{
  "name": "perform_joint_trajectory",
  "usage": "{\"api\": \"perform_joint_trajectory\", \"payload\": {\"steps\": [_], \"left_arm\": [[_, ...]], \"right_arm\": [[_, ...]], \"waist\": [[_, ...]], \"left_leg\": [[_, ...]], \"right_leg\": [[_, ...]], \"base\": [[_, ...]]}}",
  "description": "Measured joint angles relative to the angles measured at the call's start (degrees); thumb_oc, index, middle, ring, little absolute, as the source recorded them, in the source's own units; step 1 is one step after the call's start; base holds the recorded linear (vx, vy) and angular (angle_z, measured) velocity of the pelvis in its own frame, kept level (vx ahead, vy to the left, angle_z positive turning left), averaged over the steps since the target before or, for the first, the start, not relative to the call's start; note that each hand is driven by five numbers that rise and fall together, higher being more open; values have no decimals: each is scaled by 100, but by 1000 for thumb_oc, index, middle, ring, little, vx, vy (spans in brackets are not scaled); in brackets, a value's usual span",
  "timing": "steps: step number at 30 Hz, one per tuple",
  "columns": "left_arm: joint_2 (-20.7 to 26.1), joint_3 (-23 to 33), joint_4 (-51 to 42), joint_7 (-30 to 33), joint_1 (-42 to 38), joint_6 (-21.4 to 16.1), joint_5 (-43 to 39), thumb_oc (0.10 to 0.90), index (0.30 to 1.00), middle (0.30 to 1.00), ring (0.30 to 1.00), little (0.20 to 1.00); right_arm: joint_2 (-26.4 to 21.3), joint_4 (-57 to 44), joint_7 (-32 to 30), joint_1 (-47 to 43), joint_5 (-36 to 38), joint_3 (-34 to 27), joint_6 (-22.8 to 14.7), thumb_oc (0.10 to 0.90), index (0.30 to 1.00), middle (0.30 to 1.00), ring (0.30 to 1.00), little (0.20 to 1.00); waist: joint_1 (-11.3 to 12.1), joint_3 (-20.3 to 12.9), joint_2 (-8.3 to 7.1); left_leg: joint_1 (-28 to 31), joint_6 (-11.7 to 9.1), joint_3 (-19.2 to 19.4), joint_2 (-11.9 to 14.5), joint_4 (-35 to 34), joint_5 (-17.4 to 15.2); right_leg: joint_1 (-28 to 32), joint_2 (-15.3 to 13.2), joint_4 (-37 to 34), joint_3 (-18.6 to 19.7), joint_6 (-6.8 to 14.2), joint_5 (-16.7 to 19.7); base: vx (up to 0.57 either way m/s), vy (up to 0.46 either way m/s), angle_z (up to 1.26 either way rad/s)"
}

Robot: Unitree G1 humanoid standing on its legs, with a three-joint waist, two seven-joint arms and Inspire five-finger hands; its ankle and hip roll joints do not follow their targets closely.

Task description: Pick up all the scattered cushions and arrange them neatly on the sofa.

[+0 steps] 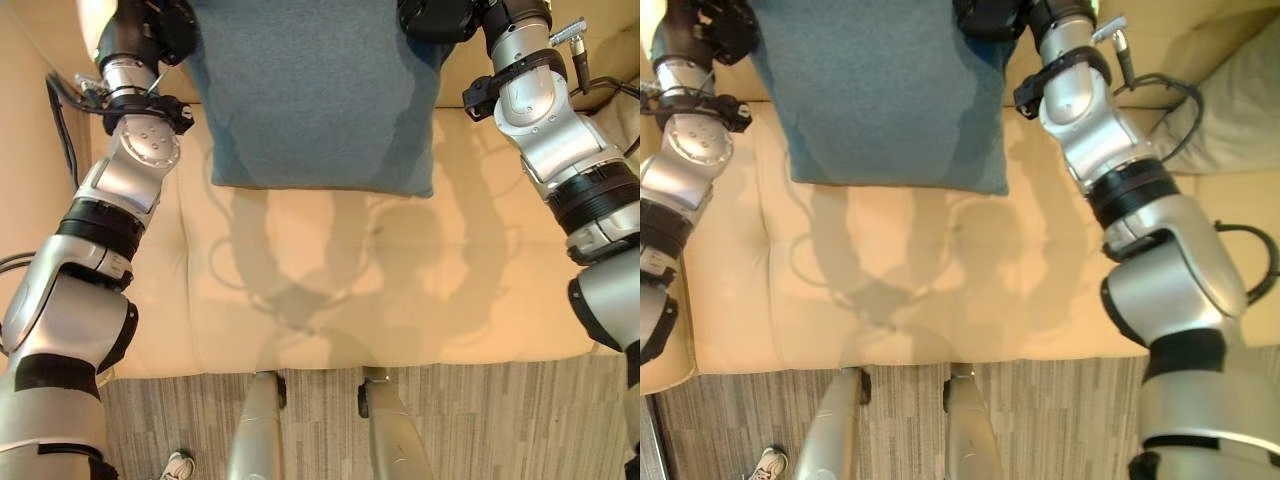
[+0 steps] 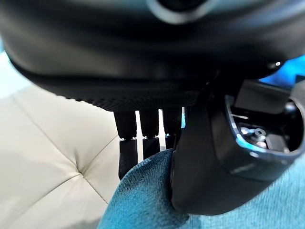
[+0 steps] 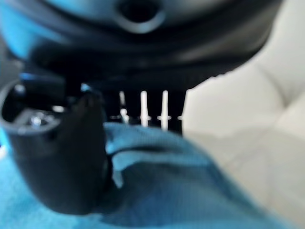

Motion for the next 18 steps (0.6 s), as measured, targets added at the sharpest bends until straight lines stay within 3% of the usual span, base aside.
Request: {"api": "perform_joint_trajectory", "payload": {"steps": [1, 2, 3, 4, 5, 6, 7, 8, 12, 18], "left_arm": [[-241, 30, 414, -41, -144, -61, -171, 593, 589, 589, 589, 589], [-323, 34, 486, -75, -166, -36, -244, 593, 589, 589, 589, 589], [-366, 7, 626, -174, -218, -65, -321, 800, 900, 900, 900, 900], [-380, -65, 824, -315, -409, -20, -331, 800, 900, 900, 900, 900], [-385, -98, 928, -383, -422, -15, -327, 800, 900, 900, 900, 900], [-385, -159, 1072, -459, -444, 44, -329, 800, 900, 900, 900, 900], [-390, -171, 1162, -523, -517, 73, -329, 800, 900, 900, 900, 900], [-476, -158, 1311, -619, -615, 94, -363, 800, 900, 900, 900, 900], [-565, -252, 1710, -807, -583, 363, -467, 800, 900, 900, 900, 900], [-496, -109, 2204, -923, -265, 819, -433, 800, 900, 900, 900, 900]], "right_arm": [[149, 355, 48, -108, 130, 18, -17, 800, 900, 900, 900, 900], [174, 426, 70, -131, 177, 23, 34, 800, 900, 900, 900, 900], [260, 697, 82, -276, 233, 97, 39, 800, 900, 900, 900, 900], [431, 1038, 89, -543, 303, 246, 123, 800, 900, 900, 900, 900], [547, 1129, 88, -555, 344, 260, 235, 800, 900, 900, 900, 900], [576, 1109, 159, -560, 368, 250, 334, 800, 900, 900, 900, 900], [534, 1093, 186, -574, 398, 255, 343, 800, 900, 900, 900, 900], [472, 1159, 214, -577, 472, 265, 385, 800, 900, 900, 900, 900], [512, 1499, 334, -596, 500, 363, 527, 800, 900, 900, 900, 900], [511, 1512, 438, -592, 673, 291, 583, 800, 900, 900, 900, 900]], "waist": [[-52, 3, 5], [-85, -10, -21], [10, 32, -122], [-104, 106, -179], [-63, 93, -212], [-29, 15, -72], [-70, -8, -25], [-105, 4, -44], [0, 1, -48], [6, 1, -47]], "left_leg": [[-23, -57, 60, -90, 2, 41], [-18, -56, 98, -171, 1, 41], [22, -64, 187, -278, 52, 31], [-569, -146, 147, -456, 965, -299], [-611, -103, 141, -440, 1009, -298], [-175, -17, 134, -270, 274, -97], [-84, 31, 101, -240, 40, 22], [-139, 7, 85, -273, 47, 165], [-189, -64, 82, -311, 43, 225], [-309, -183, 64, -130, 43, 321]], "right_leg": [[70, 7, -420, -73, -174, 339], [305, -43, -884, -77, -268, 644], [480, -125, -1045, -145, -340, 803], [492, -332, -1030, -201, -347, 854], [495, -321, -1029, -224, -314, 878], [478, -171, -1030, -225, -271, 842], [460, -145, -1032, -244, -232, 811], [438, -164, -1033, -279, -226, 829], [406, -173, -1035, -239, -170, 646], [276, 31, -1034, -225, -227, 710]], "base": [[-7, -12, -15], [0, 0, 0], [-3, -4, 20], [13, -6, 4], [15, -10, -5], [14, -12, -23], [9, -2, -3], [18, -1, 18], [10, -4, 5], [13, -8, -5]]}}
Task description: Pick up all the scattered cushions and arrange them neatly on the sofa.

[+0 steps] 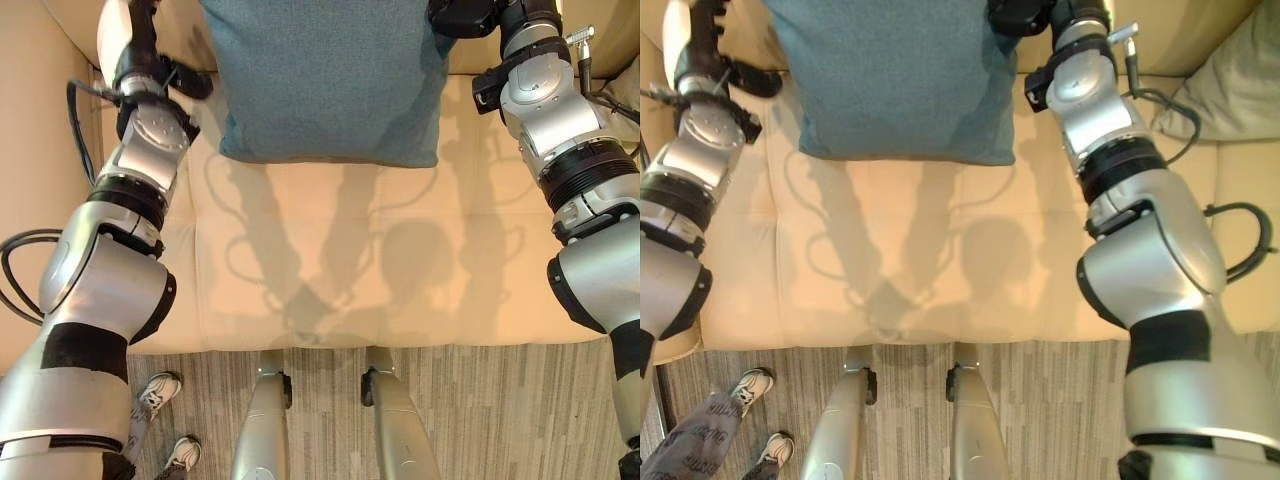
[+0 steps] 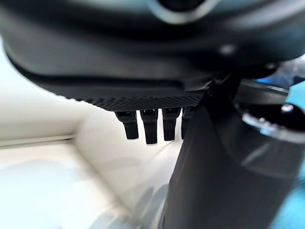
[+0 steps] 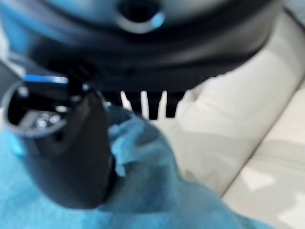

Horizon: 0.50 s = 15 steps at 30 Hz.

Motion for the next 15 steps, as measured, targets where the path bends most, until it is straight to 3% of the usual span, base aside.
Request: {"api": "perform_joint_trajectory", "payload": {"steps": [3, 4, 6, 8, 10, 12, 13, 15], "left_arm": [[16, 577, -25, -76, 246, 10, -371, 800, 900, 900, 900, 900], [86, 1062, -331, -131, 424, 5, -701, 800, 900, 900, 900, 900], [149, 1394, -645, -121, 686, 16, -1021, 800, 900, 900, 900, 900], [274, 1790, -1579, -102, 1640, -313, -1318, 800, 900, 900, 900, 900], [324, 2592, -2760, -84, 2742, -464, -1702, 800, 900, 900, 900, 900], [307, 2980, -3302, -81, 3538, -625, -1659, 800, 900, 900, 900, 900], [140, 3358, -3693, -99, 4210, -619, -1609, 800, 900, 900, 900, 900], [-193, 3702, -3825, -88, 5445, -596, -1448, 800, 900, 900, 900, 900]], "right_arm": [[-112, -137, 2, 86, 0, -99, 26, 800, 900, 900, 900, 900], [-336, -611, -5, 256, -43, -178, 138, 800, 900, 900, 900, 900], [-464, -984, -29, 500, -220, -372, 250, 800, 900, 900, 900, 900], [-832, -2039, -184, 1385, -489, -809, 150, 800, 900, 900, 900, 900], [-940, -3200, -346, 2528, -640, -1971, 99, 800, 900, 900, 900, 900], [-949, -3762, -454, 3335, -758, -2827, -12, 800, 900, 900, 900, 900], [-861, -4211, -494, 4078, -894, -3560, -30, 800, 900, 900, 900, 900], [-746, -4516, -625, 5289, -992, -4250, -102, 800, 900, 900, 900, 900]], "waist": [[4, 6, 0], [10, 138, -10], [25, 201, -5], [22, 200, -5], [21, 197, 1], [41, 201, 8], [84, 207, 18], [98, 66, 50]], "left_leg": [[77, -19, 7, 38, 1, 18], [241, -19, 24, 56, 1, 18], [453, -9, 52, 81, 1, 8], [785, 4, 76, 100, 0, -3], [1072, 11, 81, 95, 0, -205], [1233, 9, 91, 92, 0, -219], [1431, 5, 102, 94, -1, -259], [1736, 34, 102, 96, -2, -355]], "right_leg": [[67, 60, 1, -16, -86, 58], [232, 71, 2, -26, -90, 56], [451, 88, 2, -41, -94, 47], [796, 79, 0, -81, -95, -3], [1087, 75, 0, -115, -139, -201], [1241, 75, 0, -134, -143, -231], [1433, 61, -2, -134, -142, -270], [1744, 40, -3, -157, -113, -361]], "base": [[33, -24, -3], [62, -14, 1], [57, -5, 2], [88, -5, 5], [146, -13, 4], [151, -12, 0], [181, -20, -2], [176, -24, 1]]}}
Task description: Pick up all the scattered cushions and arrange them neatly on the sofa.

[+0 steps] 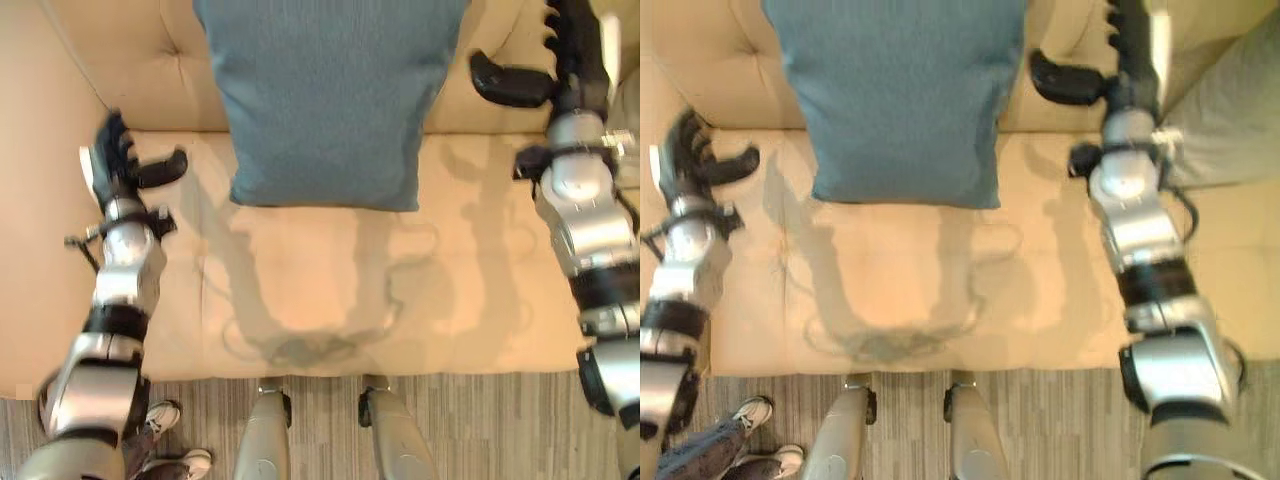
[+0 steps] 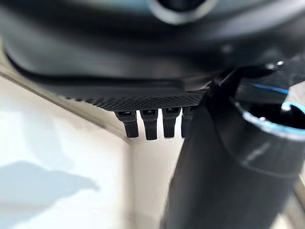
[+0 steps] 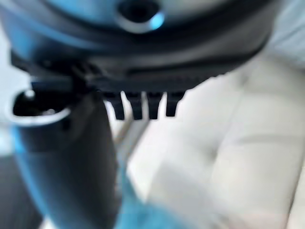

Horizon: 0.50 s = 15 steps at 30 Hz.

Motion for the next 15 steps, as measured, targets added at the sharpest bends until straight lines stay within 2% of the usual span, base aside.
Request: {"api": "perform_joint_trajectory", "payload": {"steps": [1, 2, 4, 5, 6, 9, 13, 15], "left_arm": [[-154, 154, -63, -19, 432, 17, 67, 800, 900, 900, 900, 900], [-463, 441, -139, -7, 947, 33, 149, 800, 900, 900, 900, 900], [-801, 633, 75, -44, 1676, 162, 231, 800, 900, 900, 900, 900], [-801, 633, 75, -44, 1676, 162, 231, 800, 900, 900, 900, 900], [-1207, 879, 343, -150, 2250, 324, 232, 800, 900, 900, 900, 900], [-1590, 915, 935, -385, 2748, 365, 211, 800, 900, 900, 900, 900], [-1989, 797, 1359, -579, 3107, 487, 215, 800, 900, 900, 900, 900], [-2086, 765, 1417, -676, 3192, 477, 218, 800, 900, 900, 900, 900]], "right_arm": [[106, -153, 33, 487, -75, -306, -10, 800, 900, 900, 900, 900], [367, -418, -6, 1058, -136, -776, -52, 800, 900, 900, 900, 900], [522, -470, 82, 1723, -203, -1065, -66, 800, 900, 900, 900, 900], [522, -470, 82, 1723, -203, -1065, -66, 800, 900, 900, 900, 900], [646, -470, 304, 2417, -358, -1208, -13, 800, 900, 900, 900, 900], [1126, -349, 499, 3121, -532, -1435, -13, 800, 900, 900, 900, 900], [1292, -75, 615, 3697, -584, -1452, 11, 800, 900, 900, 900, 900], [1364, 67, 635, 3835, -583, -1437, 11, 800, 900, 900, 900, 900]], "waist": [[2, -174, 33], [-3, -304, 50], [-21, -447, 115], [-21, -447, 115], [-26, -476, 151], [-79, -557, 257], [-151, -816, 536], [-182, -1080, 652]], "left_leg": [[15, -3, -2, 9, -2, -203], [51, -14, -3, 0, -2, -202], [117, 29, 20, -20, -2, -271], [117, 29, 20, -20, -2, -271], [296, 41, 65, -31, -3, -301], [604, 88, 95, -29, -3, -381], [960, 117, 114, -39, -5, -480], [1013, 128, 114, -9, -5, -511]], "right_leg": [[16, -21, -2, 7, 9, -190], [48, -28, -2, 17, 14, -199], [93, -48, -2, 51, 42, -228], [93, -48, -2, 51, 42, -228], [246, -65, -2, 94, 53, -254], [553, -68, -3, 133, 63, -346], [906, -76, -3, 137, 100, -441], [970, -56, -4, 122, 115, -520]], "base": [[153, -31, 3], [129, -42, -1], [85, -39, -5], [66, -36, -10], [70, -86, -7], [67, -109, -3], [15, -96, -1], [4, -143, 2]]}}
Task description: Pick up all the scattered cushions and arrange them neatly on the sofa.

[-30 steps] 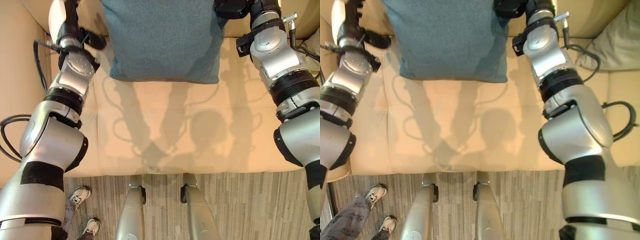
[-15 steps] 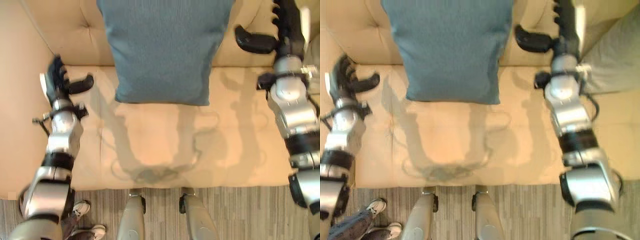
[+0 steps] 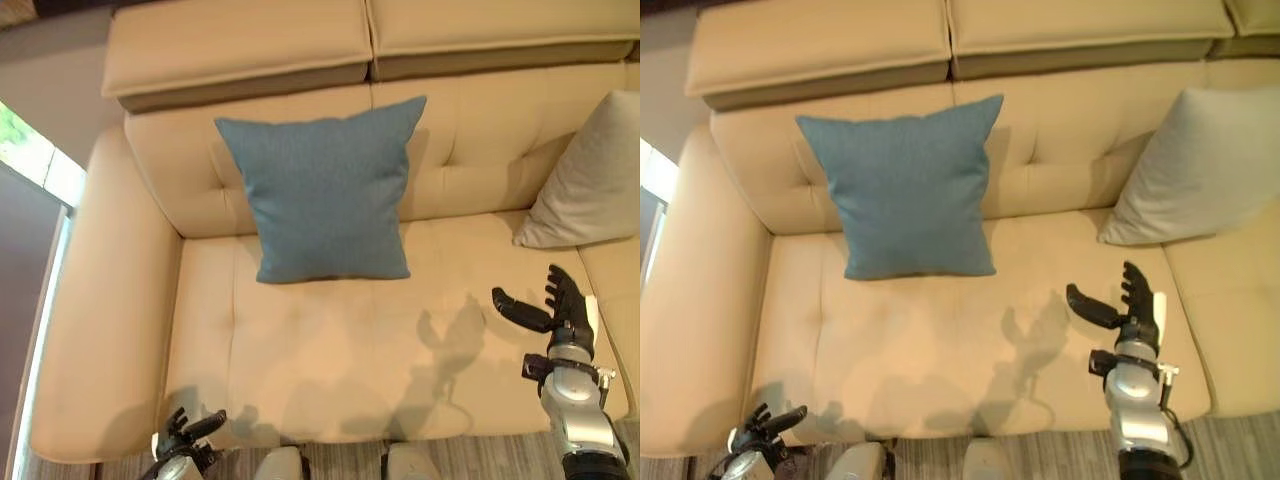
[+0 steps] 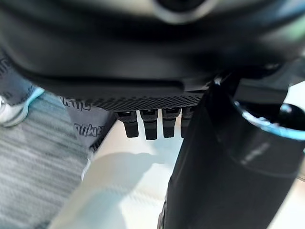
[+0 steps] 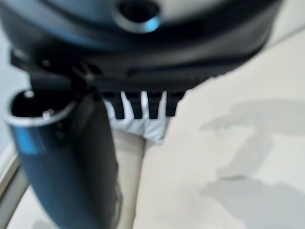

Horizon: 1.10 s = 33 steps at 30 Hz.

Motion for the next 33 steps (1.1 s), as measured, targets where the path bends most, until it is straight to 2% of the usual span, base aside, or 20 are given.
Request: {"api": "perform_joint_trajectory", "payload": {"steps": [5, 9, 11, 13, 14, 15, 16, 17, 18, 19, 20, 22, 24, 25, 26, 27, 28, 29, 30, 33], "left_arm": [[-136, 4, 377, -57, 10, -37, -8, 800, 900, 900, 900, 900], [-271, -168, 653, -118, 13, -12, -5, 800, 900, 900, 900, 900], [-346, -242, 711, -127, 44, -12, 4, 800, 900, 900, 900, 900], [-382, -294, 712, -116, -25, -12, 7, 800, 900, 900, 900, 900], [-380, -432, 731, -104, -19, -20, 15, 800, 900, 900, 900, 900], [-376, -457, 768, -110, -51, -41, 61, 800, 900, 900, 900, 900], [-405, -482, 779, -106, -59, -46, 109, 800, 900, 900, 900, 900], [-385, -446, 831, -114, -128, -46, 149, 800, 900, 900, 900, 900], [-373, -386, 1019, -114, -345, -16, 196, 800, 900, 900, 900, 900], [-370, -382, 1097, -113, -384, -5, 232, 800, 900, 900, 900, 900], [-395, -389, 1187, -119, -367, 7, 234, 800, 900, 900, 900, 900], [-479, -444, 1242, -117, -186, 1, 266, 800, 900, 900, 900, 900], [-515, -609, 1190, -90, -145, -6, 395, 800, 900, 900, 900, 900], [-498, -773, 1048, -84, -246, -21, 495, 800, 900, 900, 900, 900], [-484, -869, 1014, -90, -305, -37, 513, 800, 900, 900, 900, 900], [-482, -964, 992, -91, -369, -35, 534, 800, 900, 900, 900, 900], [-426, -1134, 946, -83, -400, -57, 632, 800, 900, 900, 900, 900], [-423, -1142, 947, -84, -387, -58, 669, 800, 900, 900, 900, 900], [-417, -1259, 950, -60, -345, -54, 673, 800, 900, 900, 900, 900], [-404, -1319, 1123, -57, -281, -48, 691, 800, 900, 900, 900, 900]], "right_arm": [[201, 207, 25, 298, 87, 46, -11, 800, 900, 900, 900, 900], [200, 214, 160, 541, 97, 333, -16, 800, 900, 900, 900, 900], [200, 335, 174, 554, 99, 453, -64, 800, 900, 900, 900, 900], [207, 393, 172, 533, 100, 492, -65, 800, 900, 900, 900, 900], [220, 405, 162, 531, 103, 533, -75, 800, 900, 900, 900, 900], [243, 401, 148, 520, 106, 587, -83, 800, 900, 900, 900, 900], [247, 371, 154, 504, 108, 593, -87, 800, 900, 900, 900, 900], [328, 364, 157, 483, 109, 572, -115, 800, 900, 900, 900, 900], [496, 354, 153, 357, 124, 514, -126, 800, 900, 900, 900, 900], [568, 311, 162, 351, 125, 501, -128, 800, 900, 900, 900, 900], [671, 145, 189, 422, 124, 505, -134, 800, 900, 900, 900, 900], [699, -5, 192, 636, 126, 534, -202, 800, 900, 900, 900, 900], [642, -60, 184, 791, 126, 514, -260, 800, 900, 900, 900, 900], [655, -19, 175, 801, 130, 467, -250, 800, 900, 900, 900, 900], [670, -7, 161, 803, 138, 471, -241, 800, 900, 900, 900, 900], [703, 33, 163, 809, 143, 487, -241, 800, 900, 900, 900, 900], [838, 241, 169, 764, 149, 636, -232, 800, 900, 900, 900, 900], [899, 277, 174, 764, 150, 715, -232, 800, 900, 900, 900, 900], [1024, 358, 171, 835, 144, 810, -285, 800, 900, 900, 900, 900], [1307, 394, 170, 942, 93, 984, -215, 800, 900, 900, 900, 900]], "waist": [[-122, -474, 134], [-170, -573, 210], [-177, -591, 253], [-146, -545, 251], [-59, -508, 270], [-95, -472, 239], [-75, -457, 273], [-122, -397, 139], [-134, -250, -154], [-132, -222, -288], [-245, -219, -465], [-443, -305, -432], [-615, -562, -230], [-654, -576, -259], [-674, -574, -291], [-734, -604, -366], [-685, -643, -679], [-664, -650, -739], [-660, -698, -889], [-490, -656, -1018]], "left_leg": [[203, -23, -52, 76, 2, -62], [260, -12, -100, 213, 3, -65], [-11, -130, -182, 261, 196, 45], [-256, -147, -160, 288, 323, 90], [-308, -204, -118, 316, 341, 170], [-426, -268, -118, 301, 417, 283], [-506, -351, -54, 368, 335, 322], [-578, -366, 66, 340, 425, -30], [-869, 3, 248, 41, 1567, -347], [-923, 107, 273, -127, 2141, -578], [-840, 59, 140, -377, 3080, -1049], [-157, -228, -271, -444, 3610, -1504], [191, -191, -416, -327, 2950, -1783], [350, -13, -348, -422, 2315, -1972], [414, -8, -342, -426, 1982, -1953], [491, 74, -372, -537, 1699, -1943], [530, 269, -300, -840, 1494, -1767], [569, 335, -290, -920, 1440, -1727], [481, 363, -236, -1077, 1544, -1708], [310, 525, -1, -1267, 1906, -1784]], "right_leg": [[232, 75, 0, -76, -26, -121], [300, 222, 1, -114, -96, -153], [123, 334, 165, -231, -156, -188], [-132, 322, 400, -316, -269, -264], [-275, 447, 651, -367, -357, -323], [-420, 367, 928, -430, -408, -459], [-621, 477, 1195, -476, -576, -604], [-774, 315, 1199, -543, -763, -471], [-726, -2, 1117, -525, -722, -323], [-700, -125, 1077, -501, -663, -232], [-562, -316, 946, -482, -615, -166], [-389, -356, 959, -580, -517, -137], [-702, -327, 1205, -679, -274, -214], [-994, -450, 1456, -653, -202, -59], [-1090, -506, 1521, -646, -94, -77], [-1197, -636, 1568, -620, 5, -32], [-1327, -900, 1554, -425, 165, 96], [-1300, -962, 1511, -376, 223, 98], [-1297, -1101, 1391, -403, 306, 374], [-1168, -1180, 838, -540, 152, 1189]], "base": [[-55, -174, 5], [-238, -146, 2], [-354, -82, 24], [-344, -117, 22], [-438, -152, 27], [-296, -77, 25], [-266, -25, 39], [-221, 31, 23], [-125, 46, 15], [-132, 86, 13], [-267, 198, 23], [-393, 280, 30], [-385, 288, 36], [-269, 223, 40], [-286, 221, 43], [-410, 289, 23], [-408, 286, 8], [-400, 268, -12], [-383, 215, -22], [-443, 200, -33]]}}
